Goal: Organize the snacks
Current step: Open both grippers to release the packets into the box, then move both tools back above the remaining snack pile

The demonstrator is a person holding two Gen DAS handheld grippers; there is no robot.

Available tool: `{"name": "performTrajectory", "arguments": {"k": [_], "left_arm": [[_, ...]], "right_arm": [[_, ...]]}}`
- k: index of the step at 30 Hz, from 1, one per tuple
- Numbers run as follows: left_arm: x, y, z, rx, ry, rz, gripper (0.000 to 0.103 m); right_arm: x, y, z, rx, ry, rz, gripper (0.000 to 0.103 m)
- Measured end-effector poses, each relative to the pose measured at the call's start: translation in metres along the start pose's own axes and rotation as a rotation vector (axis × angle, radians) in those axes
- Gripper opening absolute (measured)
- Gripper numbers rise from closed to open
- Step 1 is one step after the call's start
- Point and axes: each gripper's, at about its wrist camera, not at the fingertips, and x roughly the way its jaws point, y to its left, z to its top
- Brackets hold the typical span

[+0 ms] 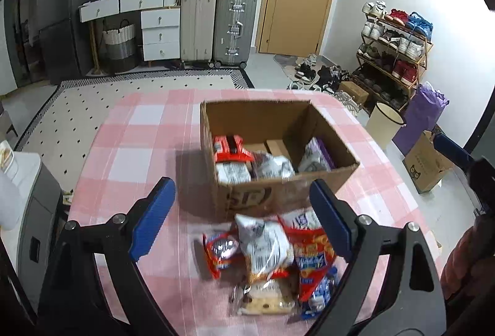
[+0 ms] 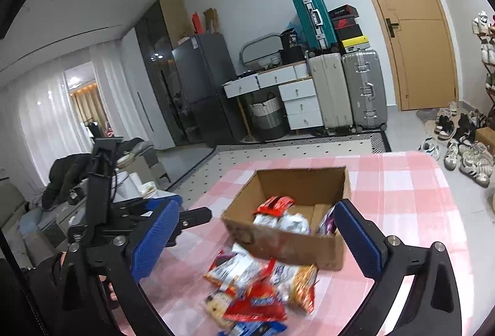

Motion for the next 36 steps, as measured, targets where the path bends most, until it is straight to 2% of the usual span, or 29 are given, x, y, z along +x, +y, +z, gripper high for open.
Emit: {"name": "performTrajectory", "arguments": {"k": [13,23,32,36], "left_arm": [[-0.022,0.003,-0.068,-0.049,0.022,0.019,0.088],[-0.029,0.006,-0.092,-0.079,0.028,0.022,0.088],[-0.028,0.022,-0.115,-0.128,0.056,0.018,0.088],[-0.025,0.03,-0.124,-0.147,0.069,0.018,0.088]], "right_arm": [[-0.002,0.004,-0.075,0.047,0.166,-0.046,0.102],[0.013,0.005,-0.133,0.106,0.3,-0.064,0.102],[0.038,0.016,-0.157,0.096,0.373,-0.095,0.102],[0.057,0.019,-0.163,0.077,0.41,-0.142,0.102]]}}
